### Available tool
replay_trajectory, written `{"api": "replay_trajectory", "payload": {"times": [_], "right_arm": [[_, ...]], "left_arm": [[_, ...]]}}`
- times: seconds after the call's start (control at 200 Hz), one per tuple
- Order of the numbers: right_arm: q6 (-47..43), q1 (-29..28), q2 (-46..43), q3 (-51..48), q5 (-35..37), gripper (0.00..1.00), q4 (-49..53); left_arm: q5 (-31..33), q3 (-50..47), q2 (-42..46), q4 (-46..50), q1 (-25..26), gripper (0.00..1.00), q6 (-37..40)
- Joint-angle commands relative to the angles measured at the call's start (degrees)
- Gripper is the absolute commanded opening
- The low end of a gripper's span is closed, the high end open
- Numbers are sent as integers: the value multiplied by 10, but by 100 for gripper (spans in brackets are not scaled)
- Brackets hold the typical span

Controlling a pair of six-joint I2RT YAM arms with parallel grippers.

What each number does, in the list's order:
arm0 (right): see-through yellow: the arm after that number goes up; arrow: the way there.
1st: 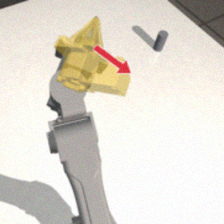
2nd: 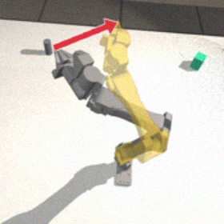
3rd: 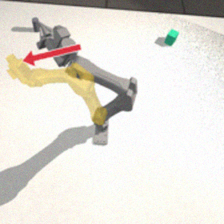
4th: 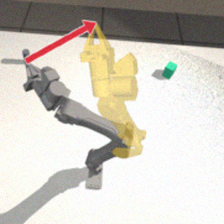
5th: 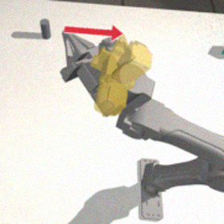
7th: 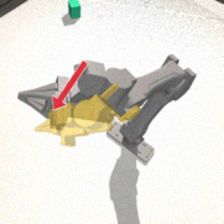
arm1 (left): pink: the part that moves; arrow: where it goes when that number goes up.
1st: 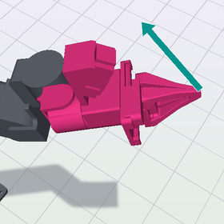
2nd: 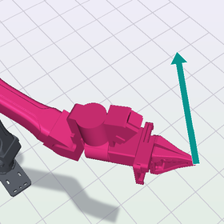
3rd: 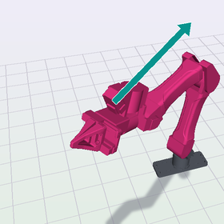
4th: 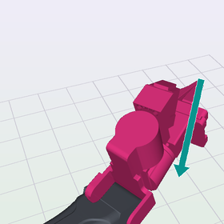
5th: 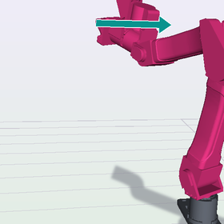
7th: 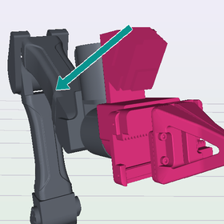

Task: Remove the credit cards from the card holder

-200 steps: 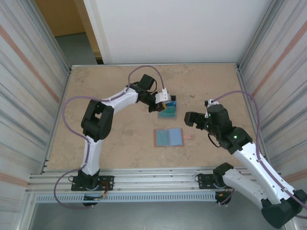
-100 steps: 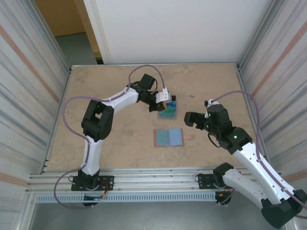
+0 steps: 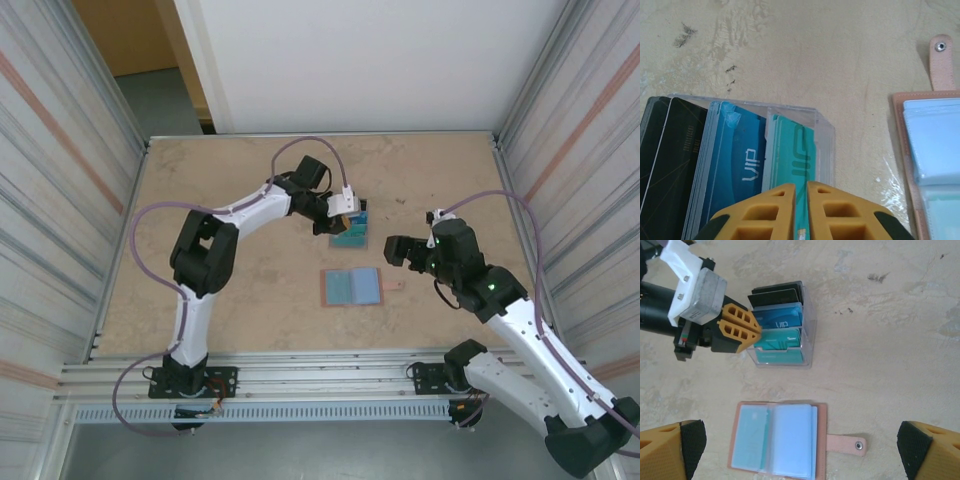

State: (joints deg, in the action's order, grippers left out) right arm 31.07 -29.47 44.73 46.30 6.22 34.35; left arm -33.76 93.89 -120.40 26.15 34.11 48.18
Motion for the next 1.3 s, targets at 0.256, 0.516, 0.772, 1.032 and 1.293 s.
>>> {"api": "replay_trajectory", "payload": {"times": [0.256,0.516,0.772,1.032,1.293], "right_arm": [[8,-11,3,14,4,95,33],[30,-75,41,12,65,95,51],[57,-136,108,15,94,95,37],[66,-180,209,37,99,92,15],[69,-224,309,75,101,91,9]], "left_arm": [[43,-152,216,-129,10,15,-85],[119,-309,351,-218,14,49,-186],[194,-437,462,-247,32,98,-274],[277,-513,538,-238,59,99,-352],[325,-561,580,-215,65,99,-418]]}}
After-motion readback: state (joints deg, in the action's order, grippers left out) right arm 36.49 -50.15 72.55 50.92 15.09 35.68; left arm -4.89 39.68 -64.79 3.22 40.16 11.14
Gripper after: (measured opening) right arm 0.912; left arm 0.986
